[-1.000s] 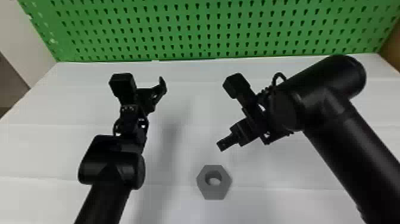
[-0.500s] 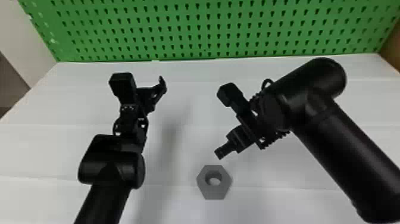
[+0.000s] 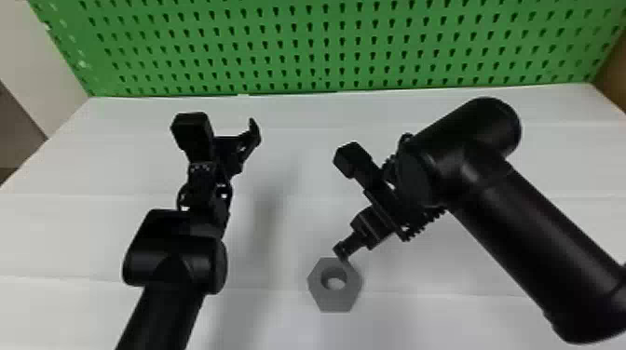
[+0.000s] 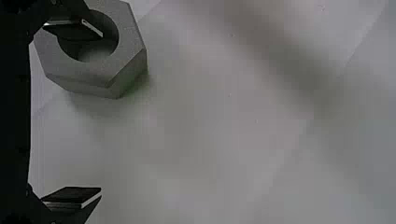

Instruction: Pick up the hex nut

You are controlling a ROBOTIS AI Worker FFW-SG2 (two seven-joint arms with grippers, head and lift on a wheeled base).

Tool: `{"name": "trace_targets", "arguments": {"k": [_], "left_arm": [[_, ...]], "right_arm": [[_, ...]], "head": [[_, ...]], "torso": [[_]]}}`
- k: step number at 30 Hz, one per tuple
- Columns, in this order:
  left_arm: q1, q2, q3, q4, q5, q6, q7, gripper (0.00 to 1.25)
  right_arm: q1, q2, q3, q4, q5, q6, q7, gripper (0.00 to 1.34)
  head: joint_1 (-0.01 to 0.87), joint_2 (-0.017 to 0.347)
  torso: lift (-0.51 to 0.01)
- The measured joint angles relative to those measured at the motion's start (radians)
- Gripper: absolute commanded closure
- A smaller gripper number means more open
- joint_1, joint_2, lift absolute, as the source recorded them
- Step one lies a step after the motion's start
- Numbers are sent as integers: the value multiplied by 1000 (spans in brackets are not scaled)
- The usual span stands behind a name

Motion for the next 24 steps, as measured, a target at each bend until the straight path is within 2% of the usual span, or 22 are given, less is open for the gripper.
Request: {"name": "trace_targets", "arguments": {"k": [17,24], "left_arm": [[-4,0,-2,4,0,0,0,88],[-6,0,-3,4,0,0,0,88]], "right_arm": [[-23,16,57,86,-8,-2,46,125],[-27,19,71,122,5,-46,84,122]], "head": [[785,161],[785,161]], "torso": [[-76],[-76]]}}
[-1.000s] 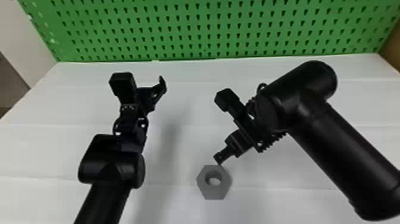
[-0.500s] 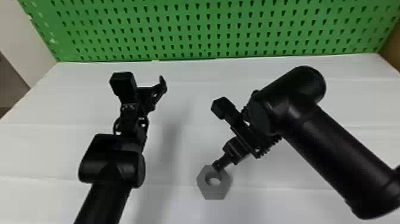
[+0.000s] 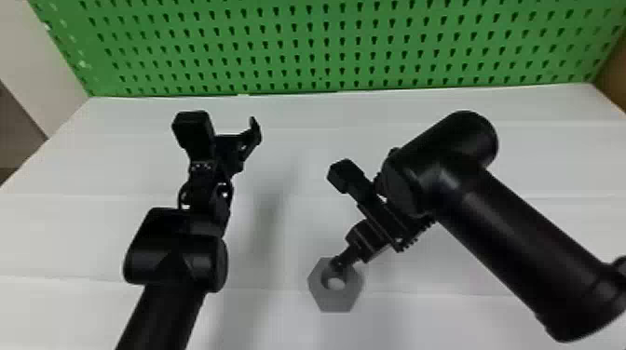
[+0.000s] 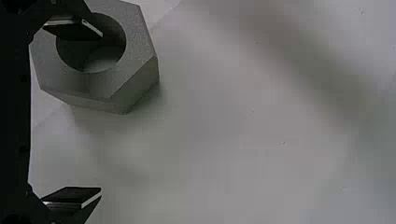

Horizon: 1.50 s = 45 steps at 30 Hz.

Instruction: Pick up the hex nut

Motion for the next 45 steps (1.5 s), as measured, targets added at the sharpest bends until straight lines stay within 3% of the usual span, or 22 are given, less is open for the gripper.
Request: {"name": "trace_targets", "arguments": {"k": [10,27,30,33,35,45], "left_arm": [[1,0,-1,0,2,0,0,88],[-3,0,-1,0,3,0,0,88],[-5,0,-1,1,3,0,0,88],[-6,0,-1,1,3,0,0,88],[-6,0,-1,1,3,0,0,88],[-6,0,-1,2,4,0,0,88]], "right_arm": [[15,18,1,25,203,-60,203,121],[15,27,24,79,244,-99,250,156],[15,27,25,87,244,-110,255,320],[15,28,26,89,244,-116,256,699],[15,29,24,90,244,-119,256,841],[18,30,15,90,246,-134,256,874]], "head": [[785,161],[785,161],[785,161],[785,161],[785,161],[785,161]], "torso": [[-76],[-76],[-76],[-76],[-76],[-76]]}}
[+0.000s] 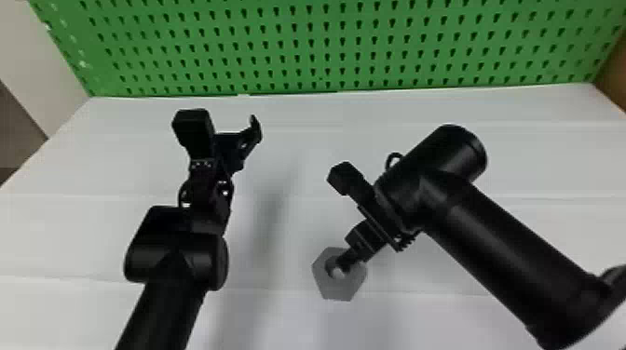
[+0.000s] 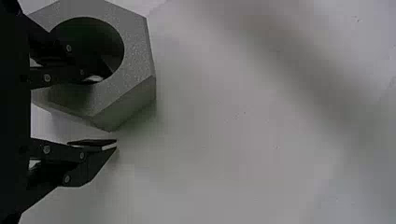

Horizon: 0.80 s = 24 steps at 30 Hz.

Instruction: Pick up the hex nut

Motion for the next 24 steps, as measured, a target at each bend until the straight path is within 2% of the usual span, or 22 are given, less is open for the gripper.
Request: {"name": "trace_targets", "arguments": {"k": [24], "left_arm": [[3,0,1,1,0,0,0,88]], "right_arm": [[9,0,-24,0,-7,-38,0,874]], "head": [[785,161]], "torso": [[-76]]}}
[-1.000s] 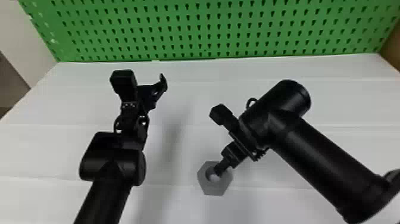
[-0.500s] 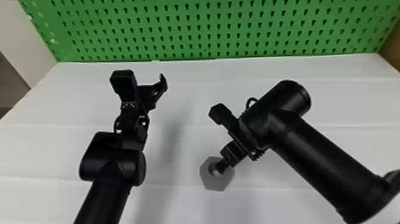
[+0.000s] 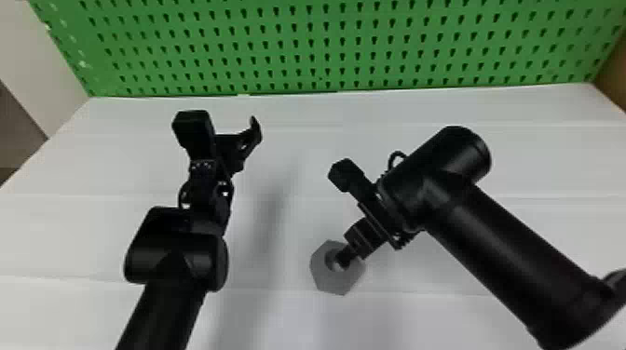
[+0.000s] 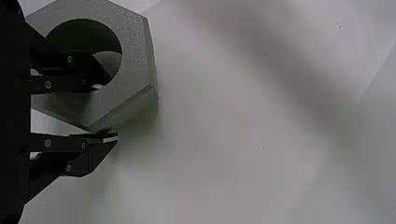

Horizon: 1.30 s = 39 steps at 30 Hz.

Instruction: Pick up the hex nut

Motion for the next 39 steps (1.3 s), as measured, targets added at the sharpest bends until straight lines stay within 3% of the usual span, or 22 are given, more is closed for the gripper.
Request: {"name": "trace_targets", "arguments": {"k": [9,20,39], "left_arm": [[3,0,3,-1,0,0,0,88],[9,0,6,-1,0,0,0,88],[14,0,5,-1,5,0,0,88]], "right_arm": [[14,0,-28,-7,2,-32,0,875],[34,0,-87,-63,70,-50,-1,878],[121,4,-276,-198,187,-99,-3,886]], "head": [[785,161],[785,161],[785,163]], "torso": [[-76],[-76],[-76]]}}
